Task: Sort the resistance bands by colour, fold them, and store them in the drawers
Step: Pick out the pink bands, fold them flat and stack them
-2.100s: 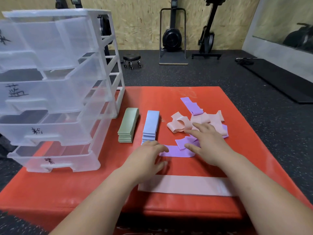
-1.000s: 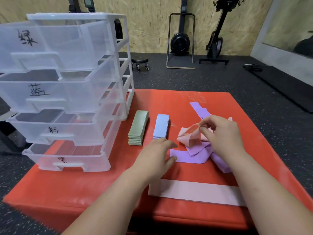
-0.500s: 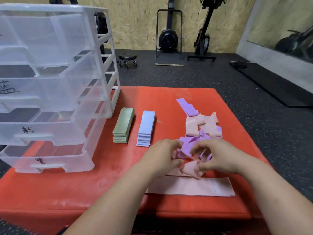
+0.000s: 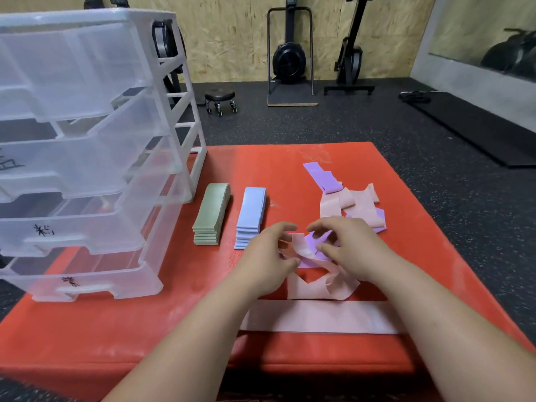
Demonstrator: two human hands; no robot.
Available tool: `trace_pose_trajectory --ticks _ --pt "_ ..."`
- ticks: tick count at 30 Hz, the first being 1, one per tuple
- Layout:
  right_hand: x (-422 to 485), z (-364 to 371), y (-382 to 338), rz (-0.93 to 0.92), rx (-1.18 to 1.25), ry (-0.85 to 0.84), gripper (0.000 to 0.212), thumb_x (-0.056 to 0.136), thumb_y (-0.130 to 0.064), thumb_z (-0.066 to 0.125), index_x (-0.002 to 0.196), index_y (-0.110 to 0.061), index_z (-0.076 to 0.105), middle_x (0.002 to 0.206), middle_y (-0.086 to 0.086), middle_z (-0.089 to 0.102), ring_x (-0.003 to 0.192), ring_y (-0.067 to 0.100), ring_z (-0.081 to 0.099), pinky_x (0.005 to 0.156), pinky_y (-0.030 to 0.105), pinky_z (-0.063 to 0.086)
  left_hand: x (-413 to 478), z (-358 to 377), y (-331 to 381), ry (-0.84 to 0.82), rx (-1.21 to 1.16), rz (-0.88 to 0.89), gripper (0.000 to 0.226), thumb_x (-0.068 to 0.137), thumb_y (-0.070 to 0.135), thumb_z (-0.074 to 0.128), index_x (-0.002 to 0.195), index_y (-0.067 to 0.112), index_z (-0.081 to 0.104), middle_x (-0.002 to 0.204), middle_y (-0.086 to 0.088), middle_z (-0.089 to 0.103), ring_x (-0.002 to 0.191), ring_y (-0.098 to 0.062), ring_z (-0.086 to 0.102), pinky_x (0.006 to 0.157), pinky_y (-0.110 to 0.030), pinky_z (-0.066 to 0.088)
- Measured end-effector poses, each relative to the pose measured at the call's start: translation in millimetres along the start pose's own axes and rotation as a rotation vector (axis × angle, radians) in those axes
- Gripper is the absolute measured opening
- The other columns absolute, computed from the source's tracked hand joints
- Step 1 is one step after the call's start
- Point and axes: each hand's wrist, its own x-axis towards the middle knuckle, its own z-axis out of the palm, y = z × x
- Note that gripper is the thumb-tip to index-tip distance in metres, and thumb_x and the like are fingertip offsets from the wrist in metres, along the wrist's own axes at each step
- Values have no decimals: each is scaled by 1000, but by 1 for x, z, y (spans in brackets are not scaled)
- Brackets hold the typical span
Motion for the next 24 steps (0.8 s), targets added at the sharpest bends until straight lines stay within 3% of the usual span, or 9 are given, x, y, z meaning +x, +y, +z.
trace_pose_trajectory --ticks 2,4,6,8,11,14,19,22,24 --pt "5 9 -4 -30 -133 18 50 94 -14 65 139 -35 62 132 -16 62 114 9 55 95 32 46 -1 -1 -1 2 -40 4 67 81 7 76 140 33 60 115 19 65 101 -2 67 92 -29 57" --pt "8 15 -8 -41 -128 -3 56 96 -17 64 145 -40 54 135 -15 56 123 9 46 95 30 41 -2 -3 -2 -4 -66 22 66 80 4 74 138 33 63 110 18 67 101 -5 67 91 -29 58" --pt "10 18 -12 -29 -94 -24 50 95 -18 64 138 -44 59 116 -17 55 112 9 49 95 34 44 -3 -4 -2 -5 -77 47 64 79 3 73 133 35 65 103 13 69 97 -8 68 89 -30 59" --pt "13 19 -15 -63 -140 -10 25 95 -27 67 116 -41 71 100 -19 61 108 13 53 90 40 46 -3 -4 -3 8 -95 57 58 79 4 74 128 34 67 99 10 71 95 -10 69 88 -33 60" --pt "17 12 -20 -67 -120 51 7 94 -42 68 93 -39 74 93 -17 67 102 12 55 84 42 48 -1 -5 -3 80 -146 60 43 85 18 78 122 33 65 96 6 70 91 -12 70 88 -41 60" --pt "18 -5 -30 -122 8 124 6 95 -40 70 97 -35 74 94 -17 70 96 5 62 83 33 50 0 -9 6 187 -239 85 42 86 32 83 122 35 63 106 2 65 94 -8 67 89 -40 60" --pt "5 -32 -46 -191 293 295 10 95 -19 73 97 -28 76 85 -21 73 78 2 67 71 17 50 -3 -13 30 379 -260 167 46 86 31 86 126 32 64 113 2 54 100 -8 62 79 -21 57" --pt "-1 -37 -48 -194 390 357 9 93 -15 76 95 -23 78 81 -22 71 71 1 63 65 11 44 -2 -14 35 304 -246 140 20 92 29 80 110 29 72 109 5 65 96 -6 65 78 -23 54" --pt "-5 -38 -44 -176 400 354 10 93 -15 76 95 -24 78 81 -19 72 70 3 63 66 15 47 -2 -12 35 190 -291 111 2 97 24 75 98 26 74 93 10 73 85 -4 66 76 -25 51"
